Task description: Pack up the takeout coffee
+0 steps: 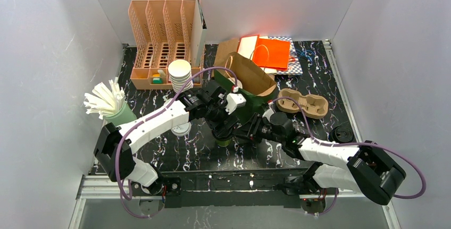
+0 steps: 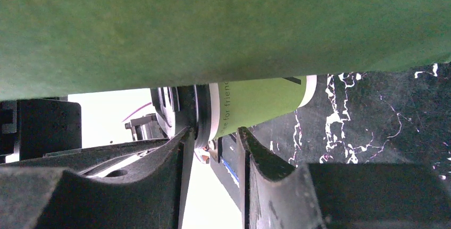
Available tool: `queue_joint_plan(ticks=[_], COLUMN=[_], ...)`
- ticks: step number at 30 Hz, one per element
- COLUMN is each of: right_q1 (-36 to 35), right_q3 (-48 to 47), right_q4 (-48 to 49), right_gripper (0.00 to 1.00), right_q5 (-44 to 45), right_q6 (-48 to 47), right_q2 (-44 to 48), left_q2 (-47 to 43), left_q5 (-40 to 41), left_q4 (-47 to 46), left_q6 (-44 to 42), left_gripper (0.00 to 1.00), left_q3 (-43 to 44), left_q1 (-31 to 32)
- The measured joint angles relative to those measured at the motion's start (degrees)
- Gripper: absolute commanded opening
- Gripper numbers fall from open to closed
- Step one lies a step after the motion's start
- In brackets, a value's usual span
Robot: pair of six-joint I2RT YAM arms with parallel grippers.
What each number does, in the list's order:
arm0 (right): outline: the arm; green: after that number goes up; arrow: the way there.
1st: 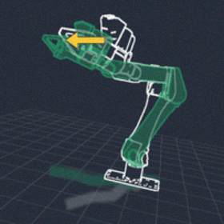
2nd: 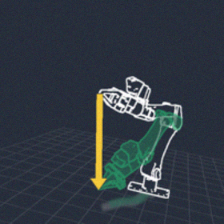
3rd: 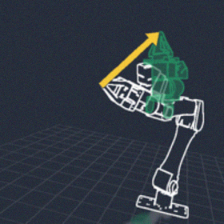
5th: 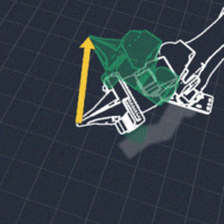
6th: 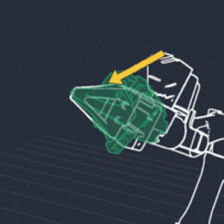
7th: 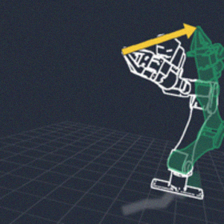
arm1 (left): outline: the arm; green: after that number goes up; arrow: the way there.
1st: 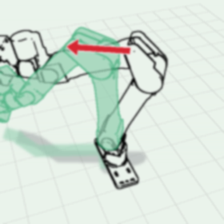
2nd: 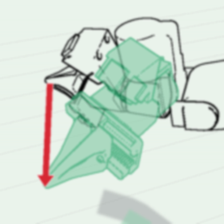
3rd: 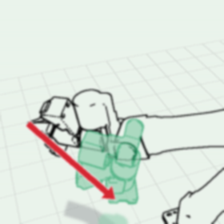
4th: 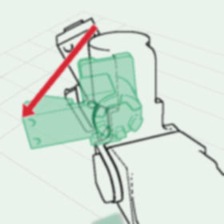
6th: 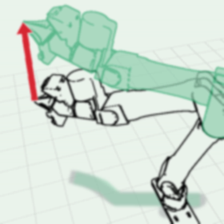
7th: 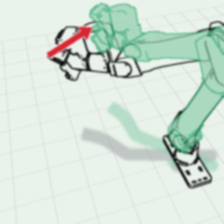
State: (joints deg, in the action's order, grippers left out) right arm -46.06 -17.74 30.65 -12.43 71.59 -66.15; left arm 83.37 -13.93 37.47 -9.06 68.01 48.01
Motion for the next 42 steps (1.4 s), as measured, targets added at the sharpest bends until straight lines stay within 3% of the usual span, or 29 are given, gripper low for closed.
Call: queue_joint_plan(ticks=[5,9,14,26,42], right_q1=[0.3,0.3,0.3,0.7,1.3], right_q3=[-0.4,-0.5,-1.4,-6.1,-7.7], right_q4=[0.4,0.7,-0.1,-6.9,-8.2], right_gripper=[0.40,0.37,0.32,0.30,0.30], right_q5=[-0.5,-1.2,-1.5,-2.8,-4.3], right_q6=[0.0,0.0,0.1,0.2,0.2], right_q2=[-1.0,-1.4,-1.7,-3.9,-5.7], left_q2=[0.0,0.0,-0.3,-2.9,-4.9], left_q5=[0.0,0.3,0.9,2.5,3.0], left_q4=[-0.1,-0.2,-0.9,-3.8,-6.6], left_q6=[-0.4,-0.5,-0.7,0.0,2.3], left_gripper=[0.66,0.59,0.58,0.55,0.53], left_q3=[0.0,0.0,-0.7,-4.0,-6.6], left_q1=[0.3,0.5,0.7,0.7,0.5])
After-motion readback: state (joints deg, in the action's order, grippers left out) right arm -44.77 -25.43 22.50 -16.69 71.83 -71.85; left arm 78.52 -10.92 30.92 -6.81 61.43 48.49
